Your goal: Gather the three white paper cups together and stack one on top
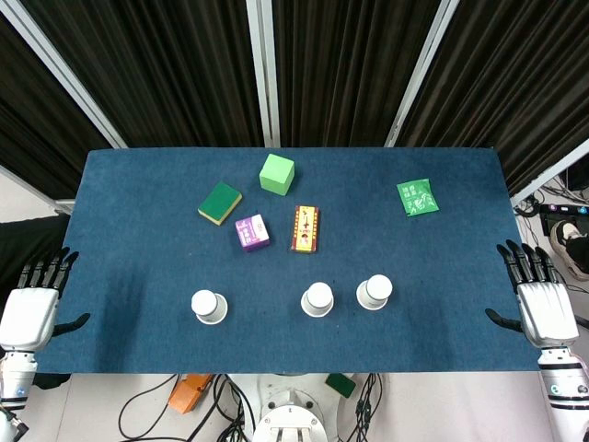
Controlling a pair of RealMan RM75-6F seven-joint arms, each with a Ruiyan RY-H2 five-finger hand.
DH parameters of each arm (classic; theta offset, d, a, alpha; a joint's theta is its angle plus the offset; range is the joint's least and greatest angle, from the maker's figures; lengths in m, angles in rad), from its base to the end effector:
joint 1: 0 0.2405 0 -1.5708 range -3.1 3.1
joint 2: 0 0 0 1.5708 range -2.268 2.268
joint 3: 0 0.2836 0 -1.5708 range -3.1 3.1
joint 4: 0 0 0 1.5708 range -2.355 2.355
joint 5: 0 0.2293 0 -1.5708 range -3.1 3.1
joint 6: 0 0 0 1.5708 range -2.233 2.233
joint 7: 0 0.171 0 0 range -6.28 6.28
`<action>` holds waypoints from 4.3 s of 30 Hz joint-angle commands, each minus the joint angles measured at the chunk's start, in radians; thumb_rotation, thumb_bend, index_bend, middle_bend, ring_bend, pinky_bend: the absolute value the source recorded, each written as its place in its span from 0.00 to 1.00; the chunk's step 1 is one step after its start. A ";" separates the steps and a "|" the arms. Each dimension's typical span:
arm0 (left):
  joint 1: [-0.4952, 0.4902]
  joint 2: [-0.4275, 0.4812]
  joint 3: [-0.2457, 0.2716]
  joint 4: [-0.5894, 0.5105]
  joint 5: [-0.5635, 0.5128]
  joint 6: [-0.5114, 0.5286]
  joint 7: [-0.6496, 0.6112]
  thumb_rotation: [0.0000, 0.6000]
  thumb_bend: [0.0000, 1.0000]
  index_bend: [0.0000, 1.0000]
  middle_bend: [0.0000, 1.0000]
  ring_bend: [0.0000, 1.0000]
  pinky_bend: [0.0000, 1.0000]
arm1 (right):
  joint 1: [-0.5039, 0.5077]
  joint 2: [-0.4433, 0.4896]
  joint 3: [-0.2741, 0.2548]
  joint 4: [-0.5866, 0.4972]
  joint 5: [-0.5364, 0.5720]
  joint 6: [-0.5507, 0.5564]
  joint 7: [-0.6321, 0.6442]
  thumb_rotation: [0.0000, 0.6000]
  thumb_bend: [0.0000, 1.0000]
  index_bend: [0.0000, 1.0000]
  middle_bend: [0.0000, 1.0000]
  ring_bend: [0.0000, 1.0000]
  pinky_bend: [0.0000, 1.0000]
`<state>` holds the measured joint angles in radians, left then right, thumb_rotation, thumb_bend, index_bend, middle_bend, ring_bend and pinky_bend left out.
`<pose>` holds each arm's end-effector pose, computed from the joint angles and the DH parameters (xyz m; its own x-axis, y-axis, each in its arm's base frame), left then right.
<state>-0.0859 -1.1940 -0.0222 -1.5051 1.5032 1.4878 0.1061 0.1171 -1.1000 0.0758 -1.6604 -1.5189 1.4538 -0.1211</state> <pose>-0.3605 0.2070 0.1333 0.5193 0.0231 0.8543 0.8546 -0.0112 -0.5192 -0.3232 -0.2273 0.1531 0.4783 0.0094 0.8782 -0.8762 -0.0632 0.4778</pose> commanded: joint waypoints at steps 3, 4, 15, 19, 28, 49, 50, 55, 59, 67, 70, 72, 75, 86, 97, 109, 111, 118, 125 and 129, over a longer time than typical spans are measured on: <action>0.001 -0.004 0.002 -0.004 0.004 0.000 0.000 1.00 0.09 0.02 0.04 0.00 0.00 | 0.000 0.008 0.006 -0.006 0.000 0.010 0.004 1.00 0.15 0.00 0.09 0.00 0.06; -0.004 -0.003 0.004 -0.008 0.013 -0.004 -0.005 1.00 0.09 0.03 0.05 0.00 0.00 | -0.001 0.012 0.008 -0.005 0.000 0.015 0.008 1.00 0.15 0.00 0.09 0.00 0.06; -0.150 -0.002 0.058 -0.120 0.178 -0.183 -0.078 1.00 0.12 0.19 0.09 0.03 0.00 | -0.016 0.045 0.014 -0.008 -0.014 0.056 0.042 1.00 0.15 0.00 0.09 0.00 0.06; -0.208 -0.032 0.050 -0.144 0.183 -0.262 -0.037 1.00 0.14 0.19 0.09 0.03 0.00 | -0.018 0.046 0.009 -0.005 -0.017 0.055 0.052 1.00 0.15 0.00 0.09 0.00 0.06; -0.272 -0.072 0.023 -0.193 0.062 -0.401 0.126 1.00 0.20 0.19 0.09 0.03 0.00 | -0.018 0.040 0.006 0.011 -0.014 0.049 0.070 1.00 0.15 0.00 0.09 0.00 0.06; -0.329 -0.113 0.018 -0.205 -0.019 -0.448 0.142 1.00 0.32 0.37 0.15 0.05 0.00 | -0.014 0.027 0.005 0.036 -0.001 0.034 0.092 1.00 0.15 0.00 0.09 0.00 0.06; -0.334 -0.115 0.014 -0.208 -0.020 -0.450 0.139 1.00 0.32 0.37 0.15 0.05 0.00 | -0.014 0.027 0.005 0.037 -0.001 0.034 0.093 1.00 0.15 0.00 0.09 0.00 0.06; -0.367 -0.140 -0.012 -0.223 -0.028 -0.460 0.146 1.00 0.32 0.38 0.16 0.05 0.00 | -0.015 0.027 0.004 0.038 -0.005 0.038 0.095 1.00 0.15 0.00 0.09 0.00 0.06; -0.408 -0.160 -0.039 -0.241 -0.052 -0.495 0.153 1.00 0.32 0.38 0.16 0.05 0.00 | -0.018 0.029 0.003 0.038 -0.005 0.041 0.097 1.00 0.15 0.00 0.09 0.00 0.06; -0.507 -0.222 -0.103 -0.253 -0.141 -0.583 0.180 1.00 0.33 0.38 0.16 0.05 0.00 | -0.022 0.026 0.000 0.045 -0.005 0.042 0.105 1.00 0.15 0.00 0.09 0.00 0.06; -0.547 -0.255 -0.115 -0.233 -0.202 -0.615 0.251 1.00 0.32 0.38 0.16 0.06 0.00 | -0.025 0.028 -0.001 0.049 0.000 0.043 0.112 1.00 0.15 0.00 0.09 0.00 0.06; -0.562 -0.272 -0.119 -0.224 -0.235 -0.618 0.289 1.00 0.33 0.38 0.16 0.06 0.00 | -0.026 0.029 -0.001 0.051 0.001 0.044 0.115 1.00 0.15 0.00 0.09 0.00 0.06; -0.577 -0.289 -0.118 -0.215 -0.281 -0.612 0.339 1.00 0.32 0.38 0.16 0.06 0.00 | -0.028 0.030 -0.002 0.054 0.003 0.043 0.117 1.00 0.15 0.00 0.09 0.00 0.06; -0.607 -0.300 -0.096 -0.228 -0.386 -0.584 0.424 1.00 0.20 0.11 0.13 0.05 0.00 | -0.011 0.025 -0.012 0.044 -0.020 0.017 0.103 1.00 0.15 0.00 0.09 0.00 0.05; -0.508 -0.194 -0.037 -0.301 -0.274 -0.397 0.367 1.00 0.14 0.01 0.11 0.05 0.00 | 0.149 0.039 -0.038 -0.112 -0.153 -0.194 0.071 1.00 0.15 0.00 0.09 0.00 0.06; -0.311 -0.053 0.045 -0.203 -0.109 -0.150 0.157 1.00 0.14 0.01 0.11 0.05 0.00 | 0.345 -0.223 0.041 -0.150 0.037 -0.466 -0.166 1.00 0.15 0.21 0.11 0.04 0.15; -0.290 -0.043 0.050 -0.190 -0.103 -0.134 0.129 1.00 0.14 0.01 0.11 0.05 0.00 | 0.370 -0.258 0.054 -0.147 0.081 -0.492 -0.194 1.00 0.17 0.24 0.12 0.04 0.15; -0.257 -0.034 0.051 -0.170 -0.083 -0.120 0.088 1.00 0.14 0.01 0.11 0.05 0.00 | 0.451 -0.339 0.076 -0.137 0.213 -0.564 -0.309 1.00 0.24 0.29 0.12 0.05 0.16; -0.248 -0.043 0.044 -0.159 -0.065 -0.128 0.080 1.00 0.14 0.01 0.11 0.05 0.00 | 0.511 -0.401 0.080 -0.109 0.315 -0.585 -0.381 1.00 0.33 0.33 0.14 0.06 0.16; -0.243 -0.046 0.038 -0.155 -0.058 -0.129 0.075 1.00 0.14 0.01 0.11 0.05 0.00 | 0.534 -0.425 0.079 -0.100 0.355 -0.581 -0.409 1.00 0.38 0.37 0.16 0.07 0.16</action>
<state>-0.3285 -1.2394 0.0156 -1.6598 1.4447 1.3588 0.1809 0.6414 -1.5151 0.1551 -1.7660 -1.1759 0.8726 -0.5202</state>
